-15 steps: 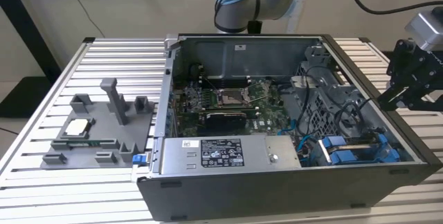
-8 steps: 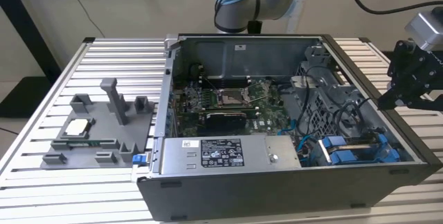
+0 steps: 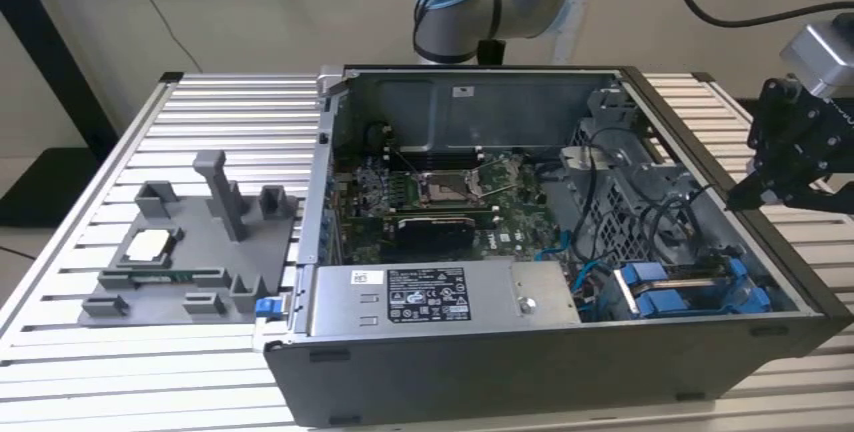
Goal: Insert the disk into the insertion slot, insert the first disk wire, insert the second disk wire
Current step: 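Insert the second disk wire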
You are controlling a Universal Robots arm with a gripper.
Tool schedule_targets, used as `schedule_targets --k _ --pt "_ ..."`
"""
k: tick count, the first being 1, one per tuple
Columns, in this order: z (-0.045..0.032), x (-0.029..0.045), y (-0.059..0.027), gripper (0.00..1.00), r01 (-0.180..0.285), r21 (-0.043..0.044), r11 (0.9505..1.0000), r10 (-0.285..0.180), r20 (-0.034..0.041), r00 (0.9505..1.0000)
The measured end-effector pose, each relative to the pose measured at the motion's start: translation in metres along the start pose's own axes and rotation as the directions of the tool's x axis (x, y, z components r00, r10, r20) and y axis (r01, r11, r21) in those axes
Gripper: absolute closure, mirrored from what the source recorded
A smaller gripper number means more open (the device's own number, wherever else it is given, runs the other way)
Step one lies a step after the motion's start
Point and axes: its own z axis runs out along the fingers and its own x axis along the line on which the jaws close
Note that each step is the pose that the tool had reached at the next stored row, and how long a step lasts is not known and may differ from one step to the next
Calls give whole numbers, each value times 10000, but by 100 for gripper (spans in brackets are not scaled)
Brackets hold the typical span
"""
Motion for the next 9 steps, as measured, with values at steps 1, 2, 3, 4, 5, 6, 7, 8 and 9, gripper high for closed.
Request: schedule_targets --k 1,2,3,4,5,6,7,8,9 --pt "0 0 0 84 0 0 10000 0 3 10000" --pt "0 0 0 84 1 0 10000 -1 6 10000" --pt "0 0 0 84 1 0 10000 -1 8 10000" --pt "0 0 0 84 1 0 10000 -1 10 10000" --pt "0 0 0 84 1 1 10000 -1 6 10000" --pt "-1 3 5 84 -1 2 10000 1 5 10000" --pt "-4 8 17 84 0 6 10000 0 6 10000" --pt "-8 12 35 84 4 16 10000 -4 6 10000" --pt "-15 17 45 84 4 22 10000 -4 6 10000"
